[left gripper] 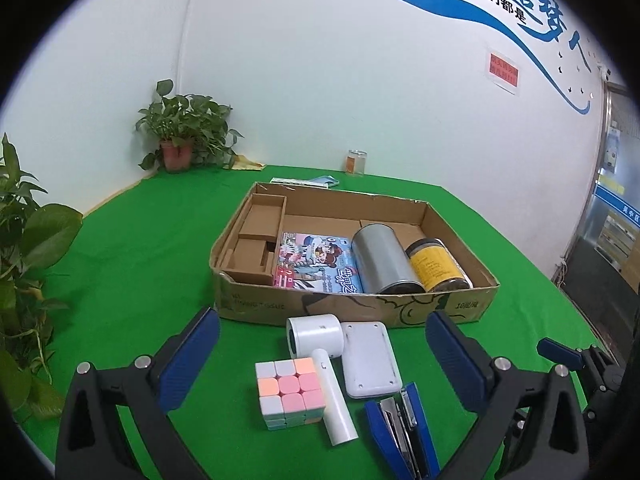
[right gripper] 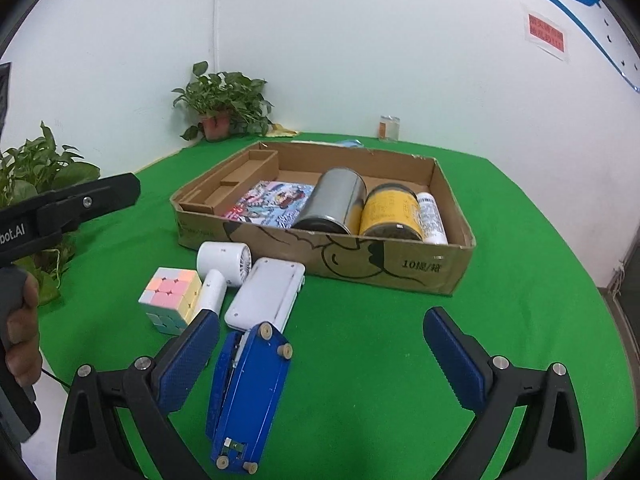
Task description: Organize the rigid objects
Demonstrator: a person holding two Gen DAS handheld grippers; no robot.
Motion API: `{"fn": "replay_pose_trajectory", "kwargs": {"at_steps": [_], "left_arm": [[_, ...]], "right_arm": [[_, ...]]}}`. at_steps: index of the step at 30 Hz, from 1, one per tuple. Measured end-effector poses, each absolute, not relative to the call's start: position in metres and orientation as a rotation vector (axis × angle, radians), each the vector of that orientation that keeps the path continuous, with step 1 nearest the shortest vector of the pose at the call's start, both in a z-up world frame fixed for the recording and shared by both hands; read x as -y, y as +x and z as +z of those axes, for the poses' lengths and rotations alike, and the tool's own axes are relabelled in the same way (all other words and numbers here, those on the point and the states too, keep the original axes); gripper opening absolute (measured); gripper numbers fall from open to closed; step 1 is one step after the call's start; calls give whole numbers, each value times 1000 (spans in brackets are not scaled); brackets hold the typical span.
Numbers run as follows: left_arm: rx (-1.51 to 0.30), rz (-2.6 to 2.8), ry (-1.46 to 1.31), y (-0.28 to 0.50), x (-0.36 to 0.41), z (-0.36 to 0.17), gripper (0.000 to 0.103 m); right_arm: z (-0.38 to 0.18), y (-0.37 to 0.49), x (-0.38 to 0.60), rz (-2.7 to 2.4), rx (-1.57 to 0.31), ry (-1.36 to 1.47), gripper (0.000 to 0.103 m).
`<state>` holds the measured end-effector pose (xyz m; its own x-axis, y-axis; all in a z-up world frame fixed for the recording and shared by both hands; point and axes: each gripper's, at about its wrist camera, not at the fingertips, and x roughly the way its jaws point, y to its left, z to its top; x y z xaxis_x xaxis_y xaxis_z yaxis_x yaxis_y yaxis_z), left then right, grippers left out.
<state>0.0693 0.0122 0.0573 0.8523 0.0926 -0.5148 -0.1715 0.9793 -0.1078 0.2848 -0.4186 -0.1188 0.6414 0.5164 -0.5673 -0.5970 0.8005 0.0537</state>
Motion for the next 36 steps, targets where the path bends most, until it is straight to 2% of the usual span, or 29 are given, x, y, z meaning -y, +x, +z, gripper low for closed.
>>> {"fn": "replay_pose_trajectory", "kwargs": {"at_steps": [2, 5, 16, 22, 27, 31, 33, 36], "left_arm": [[-552, 128, -147, 70, -10, 53, 100], [-593, 118, -141, 71, -6, 42, 89], [-835, -47, -315, 82, -8, -8, 90], [-1001, -225, -452, 80, -3, -39, 89], [-1073, -354, -550, 78, 11, -53, 89], [-1101, -371, -610, 83, 17, -65, 89], [-1096, -369, -641, 88, 17, -69, 89], [-1127, -391, -693, 98, 18, -79, 85]], "right_arm": [[-121, 285, 422, 621, -608, -131, 103], [-125, 282, 425, 624, -609, -116, 102], [-160, 270, 425, 732, -680, -152, 102], [-187, 231, 416, 930, -686, -237, 99], [-205, 221, 404, 955, -714, -283, 81], [-215, 224, 399, 924, -716, -280, 72], [-219, 227, 398, 901, -723, -285, 58], [-227, 234, 396, 872, -751, -277, 53]]}}
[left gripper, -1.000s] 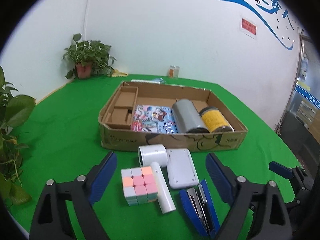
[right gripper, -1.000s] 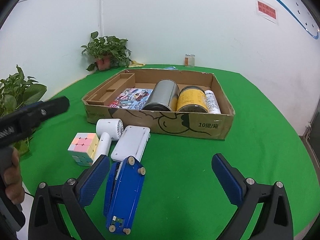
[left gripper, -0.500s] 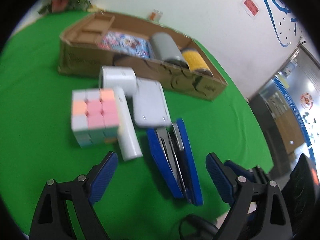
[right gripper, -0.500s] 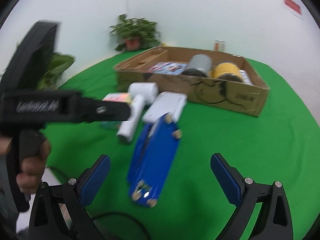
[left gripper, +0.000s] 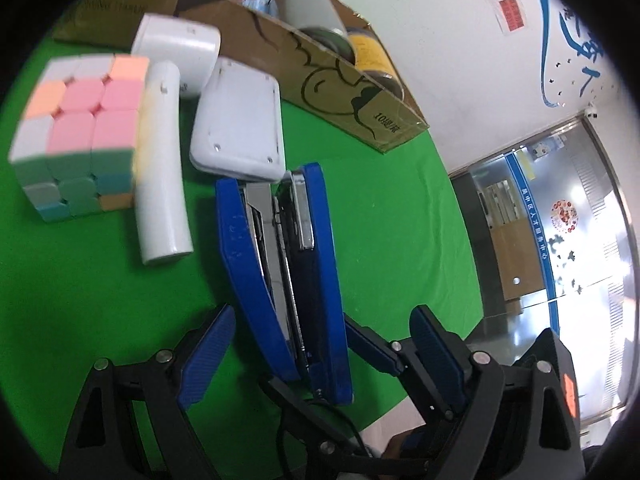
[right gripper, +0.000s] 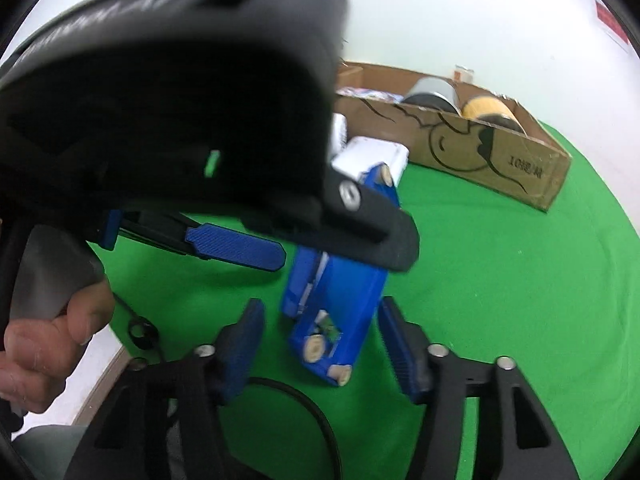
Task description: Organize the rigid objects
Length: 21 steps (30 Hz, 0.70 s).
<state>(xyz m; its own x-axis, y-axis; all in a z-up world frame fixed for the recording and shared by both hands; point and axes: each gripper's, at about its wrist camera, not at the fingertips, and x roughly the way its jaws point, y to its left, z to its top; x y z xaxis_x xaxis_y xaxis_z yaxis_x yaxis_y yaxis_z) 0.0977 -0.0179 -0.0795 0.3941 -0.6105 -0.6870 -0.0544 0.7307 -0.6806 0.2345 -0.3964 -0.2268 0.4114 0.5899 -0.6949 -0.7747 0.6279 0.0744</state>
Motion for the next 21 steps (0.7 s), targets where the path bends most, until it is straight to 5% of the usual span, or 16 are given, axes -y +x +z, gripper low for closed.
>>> {"fn": "replay_pose_trajectory", "kwargs": {"at_steps": [7, 14, 17, 21], "left_arm": [[-1145, -399, -667, 107, 29, -79, 85], [-1137, -538, -644, 114, 61, -61, 84], [-1098, -588, -600, 122, 78, -53, 84], [-1041, -540, -585, 131, 74, -49, 84]], "right_arm": [[-236, 236, 394, 886, -770, -254, 39], [-246, 283, 441, 933, -942, 166, 38], [-246, 295, 464, 872, -948, 221, 41], [-237, 311, 489, 755, -899, 183, 60]]}}
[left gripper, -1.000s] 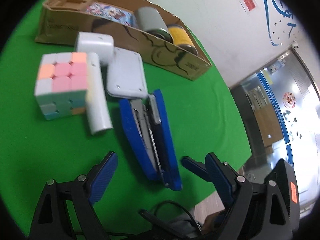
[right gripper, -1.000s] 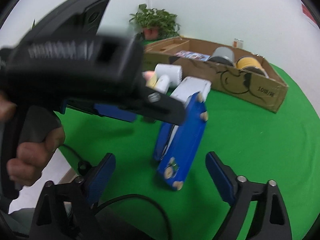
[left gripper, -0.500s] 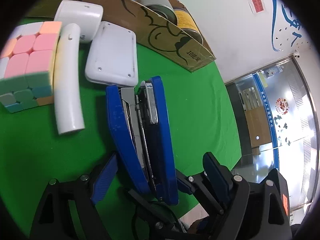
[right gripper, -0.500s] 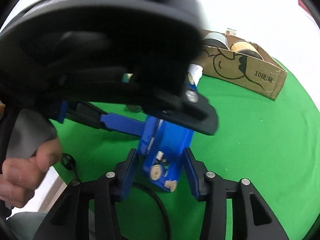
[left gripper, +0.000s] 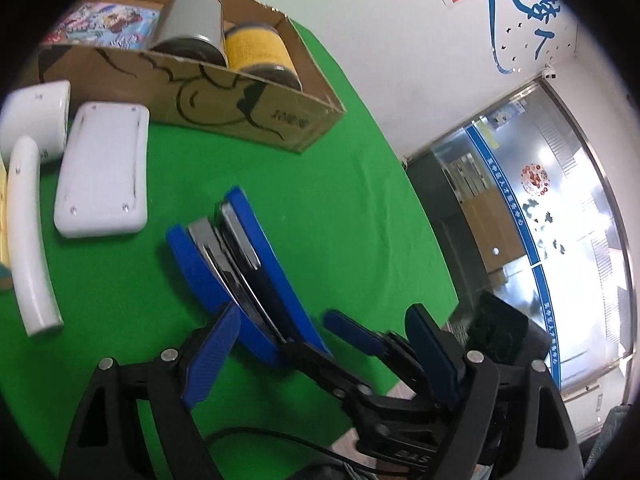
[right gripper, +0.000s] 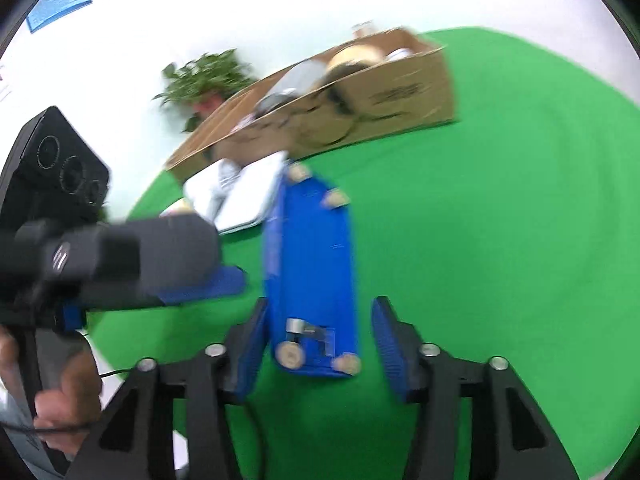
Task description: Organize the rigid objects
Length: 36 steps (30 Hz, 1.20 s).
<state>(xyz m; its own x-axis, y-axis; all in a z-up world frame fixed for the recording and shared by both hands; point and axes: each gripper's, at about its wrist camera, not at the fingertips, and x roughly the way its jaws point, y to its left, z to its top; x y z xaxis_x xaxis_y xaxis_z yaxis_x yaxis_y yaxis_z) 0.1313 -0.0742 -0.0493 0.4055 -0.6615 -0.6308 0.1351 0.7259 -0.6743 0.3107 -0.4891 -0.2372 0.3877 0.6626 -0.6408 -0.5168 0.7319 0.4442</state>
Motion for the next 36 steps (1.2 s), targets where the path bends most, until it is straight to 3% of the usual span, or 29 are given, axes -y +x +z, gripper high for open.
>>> {"fn": "replay_pose_trajectory", "kwargs": {"at_steps": [10, 11, 14, 16, 18, 24, 25, 28, 29, 30, 36], "left_arm": [[-1050, -411, -609, 128, 39, -64, 84], [-1057, -403, -619, 127, 36, -66, 84], [-1058, -401, -620, 126, 35, -68, 84], [-1061, -425, -628, 125, 36, -68, 84], [-1063, -448, -656, 126, 36, -70, 84], [-1060, -493, -665, 135, 45, -69, 84], [-1063, -499, -655, 137, 48, -69, 84], [-1081, -508, -636, 145, 56, -72, 84], [-1084, -502, -630, 148, 59, -73, 84], [-1086, -495, -622, 150, 62, -74, 84], [-1163, -571, -612, 165, 79, -86, 86]], "right_arm": [[-222, 282, 466, 747, -720, -178, 62], [-224, 283, 458, 742, -726, -219, 61], [-235, 292, 442, 759, -803, -240, 42], [-234, 289, 439, 755, -794, -248, 40], [-234, 295, 448, 780, -848, -128, 37], [-264, 337, 494, 990, -1151, 586, 32], [-267, 340, 501, 978, -1159, 623, 36], [-250, 332, 516, 839, -1052, 457, 61], [-243, 328, 520, 796, -1007, 408, 78], [-233, 320, 526, 742, -934, 340, 88], [-212, 283, 503, 650, -740, 12, 89]]}}
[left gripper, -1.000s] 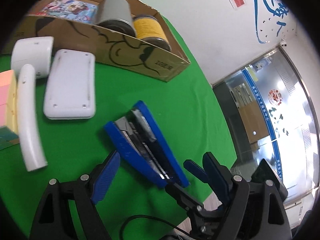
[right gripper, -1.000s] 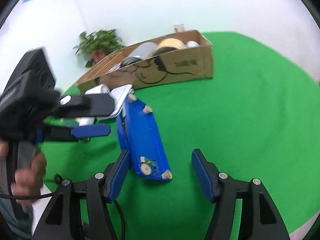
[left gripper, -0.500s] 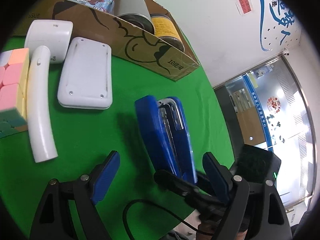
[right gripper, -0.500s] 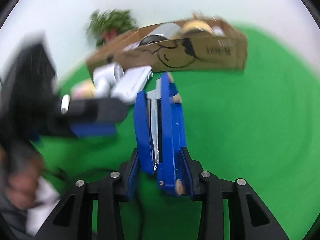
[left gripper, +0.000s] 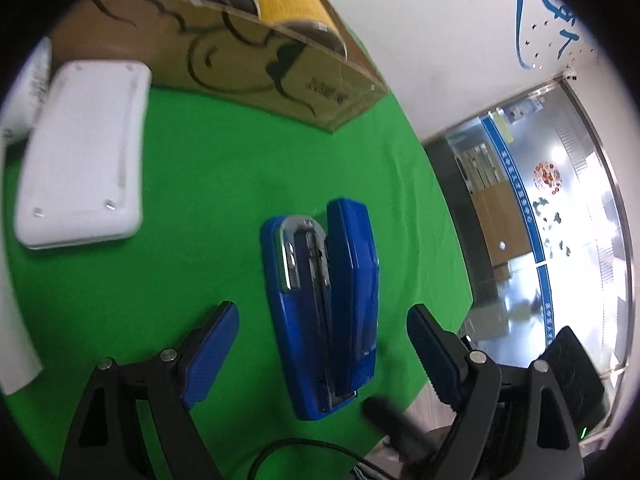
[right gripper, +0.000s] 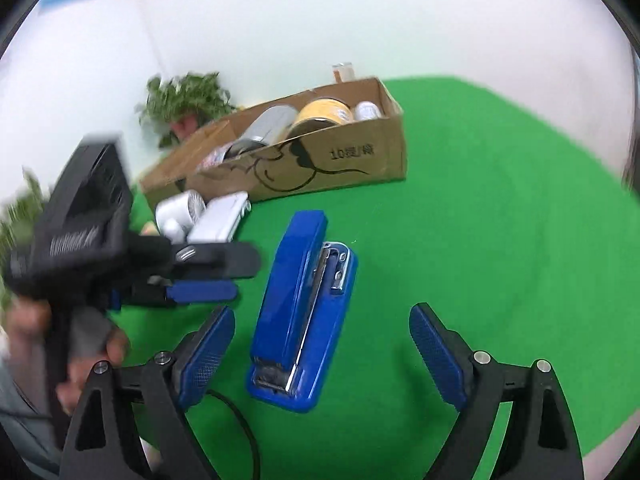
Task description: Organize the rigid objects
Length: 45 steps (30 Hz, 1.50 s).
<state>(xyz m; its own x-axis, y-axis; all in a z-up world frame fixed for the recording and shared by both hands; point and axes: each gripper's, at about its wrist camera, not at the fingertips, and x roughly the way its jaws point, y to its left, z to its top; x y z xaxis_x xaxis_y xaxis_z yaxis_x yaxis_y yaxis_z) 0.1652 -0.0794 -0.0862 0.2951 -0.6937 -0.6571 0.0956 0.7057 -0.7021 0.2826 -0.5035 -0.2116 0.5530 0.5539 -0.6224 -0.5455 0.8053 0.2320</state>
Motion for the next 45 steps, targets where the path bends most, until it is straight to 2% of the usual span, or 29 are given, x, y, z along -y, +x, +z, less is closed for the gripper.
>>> {"fn": "replay_pose_trajectory", "kwargs": {"at_steps": [2, 4, 5, 6, 8, 14, 15, 19, 28, 30, 31, 33, 35, 42, 44, 45], "left_arm": [[-1182, -603, -616, 168, 83, -88, 86], [-1206, -644, -652, 171, 83, -91, 86], [-1228, -668, -693, 173, 83, -94, 86], [-1240, -675, -714, 174, 82, -96, 86], [-1251, -682, -745, 174, 80, -98, 86], [-1261, -687, -773, 168, 80, -102, 86], [-1260, -679, -759, 167, 81, -101, 86], [-1255, -675, -753, 165, 81, -99, 85], [-1252, -662, -751, 164, 80, -100, 83], [-1251, -653, -705, 162, 84, -97, 75], [-1259, -656, -699, 162, 87, -97, 68], [-1262, -655, -691, 160, 88, -98, 63], [-1266, -622, -644, 159, 88, -97, 49], [-1238, -620, -655, 153, 74, -95, 46], [-1228, -626, -683, 152, 68, -94, 41], [-1216, -625, -687, 149, 66, -92, 41]], "right_arm": [[-216, 274, 490, 633, -729, -60, 89], [-223, 267, 479, 612, -728, -109, 85], [-228, 266, 476, 612, -735, -114, 76], [-233, 266, 474, 609, -756, -112, 63], [-236, 266, 471, 600, -757, -105, 55], [-234, 275, 478, 612, -798, -38, 52], [-233, 281, 482, 614, -815, 3, 43], [-232, 303, 501, 666, -903, 181, 42], [-232, 294, 491, 651, -866, 119, 44], [-233, 299, 497, 670, -893, 160, 43], [-234, 304, 500, 686, -911, 197, 43], [-236, 309, 505, 708, -938, 260, 43], [-237, 311, 507, 719, -950, 282, 42], [-236, 310, 500, 761, -974, 300, 42], [-232, 310, 493, 767, -967, 283, 41], [-227, 310, 490, 796, -945, 276, 29]]}}
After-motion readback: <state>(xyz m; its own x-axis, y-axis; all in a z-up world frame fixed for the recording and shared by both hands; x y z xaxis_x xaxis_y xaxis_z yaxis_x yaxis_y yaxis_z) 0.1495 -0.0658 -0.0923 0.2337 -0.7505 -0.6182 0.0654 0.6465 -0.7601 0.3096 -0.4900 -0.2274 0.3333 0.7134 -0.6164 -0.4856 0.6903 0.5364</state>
